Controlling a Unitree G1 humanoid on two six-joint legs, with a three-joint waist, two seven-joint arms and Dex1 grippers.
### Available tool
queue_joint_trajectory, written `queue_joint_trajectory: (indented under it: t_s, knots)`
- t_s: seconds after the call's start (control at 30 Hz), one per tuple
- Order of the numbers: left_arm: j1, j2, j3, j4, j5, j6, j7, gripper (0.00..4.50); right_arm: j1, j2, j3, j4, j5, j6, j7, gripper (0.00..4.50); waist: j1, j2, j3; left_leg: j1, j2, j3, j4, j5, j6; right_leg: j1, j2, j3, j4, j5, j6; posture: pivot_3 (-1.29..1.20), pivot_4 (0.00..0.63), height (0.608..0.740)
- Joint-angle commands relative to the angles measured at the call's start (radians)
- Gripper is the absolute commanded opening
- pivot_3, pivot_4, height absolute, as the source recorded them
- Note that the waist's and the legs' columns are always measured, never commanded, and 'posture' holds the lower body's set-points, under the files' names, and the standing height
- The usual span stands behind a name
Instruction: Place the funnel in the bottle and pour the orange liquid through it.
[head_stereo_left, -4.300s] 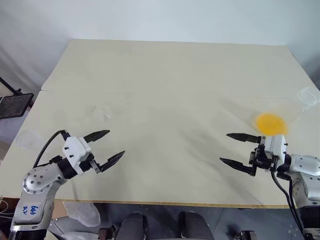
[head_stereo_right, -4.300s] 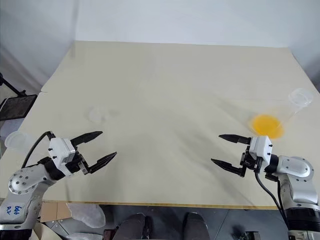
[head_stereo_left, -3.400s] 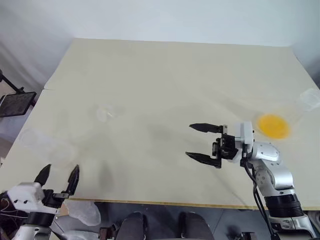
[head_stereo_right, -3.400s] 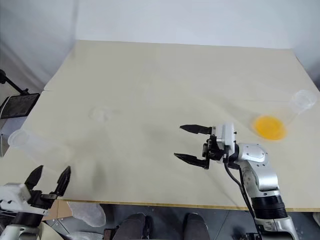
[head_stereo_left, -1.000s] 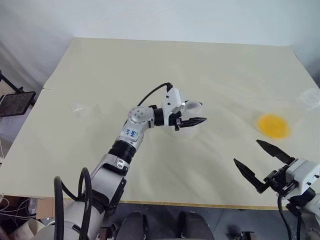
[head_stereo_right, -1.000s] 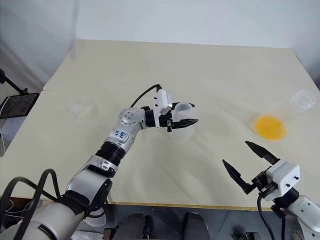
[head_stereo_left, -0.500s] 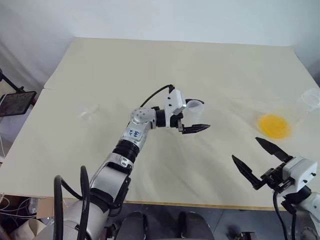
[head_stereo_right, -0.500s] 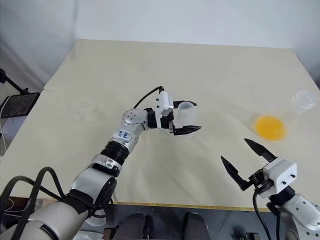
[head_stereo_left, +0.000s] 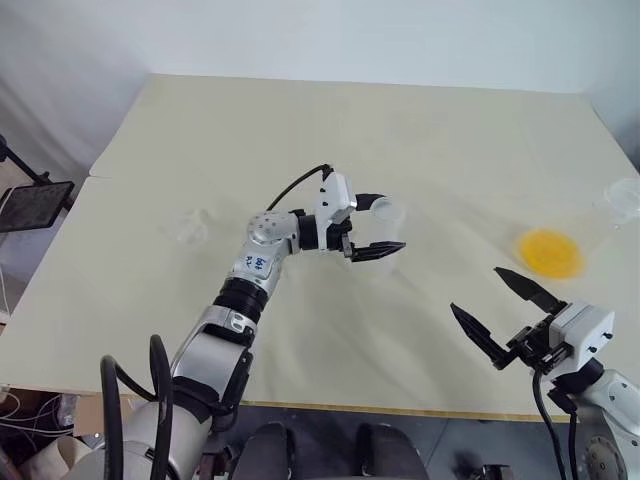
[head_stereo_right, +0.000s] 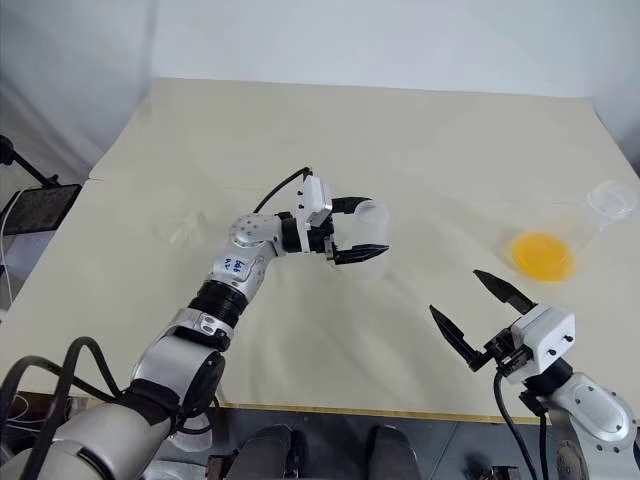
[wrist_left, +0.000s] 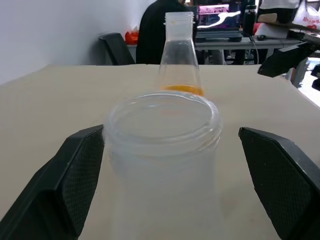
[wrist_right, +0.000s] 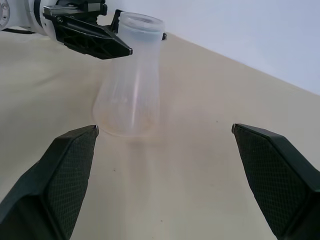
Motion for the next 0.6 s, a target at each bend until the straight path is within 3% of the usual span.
queue_joint_trajectory:
  t_s: [0.03,0.4,0.6]
  knots:
    - [0.013,0.035,0.063,-0.065,-0.061,0.002,-0.017,4.47,-0.006,0.005,0.009,-0.009,0.006,-0.014,-0.005,4.50,-0.002,0.000,0.000,0.000,0.000,0.000,0.000,0.000,0.000,0.000,0.000,0.000,0.000,0.000,0.000,0.00,0.150,0.740]
    - [0.197,0.223,0.146,-0.410,-0.138,0.093,-0.039,4.47,-0.135,-0.039,0.066,0.043,0.029,0.014,0.056,4.50,-0.002,0.000,0.000,0.000,0.001,-0.003,0.001,0.000,0.000,0.000,0.000,0.000,0.002,0.000,0.000,0.00,0.150,0.740]
    - [0.513,0.371,0.309,-0.748,-0.180,0.235,0.117,4.47,-0.293,-0.083,0.143,0.114,0.071,0.062,0.168,4.50,-0.027,0.001,0.000,0.001,0.002,-0.012,0.002,0.000,0.000,0.001,0.000,0.000,0.004,0.000,0.000,0.00,0.150,0.740]
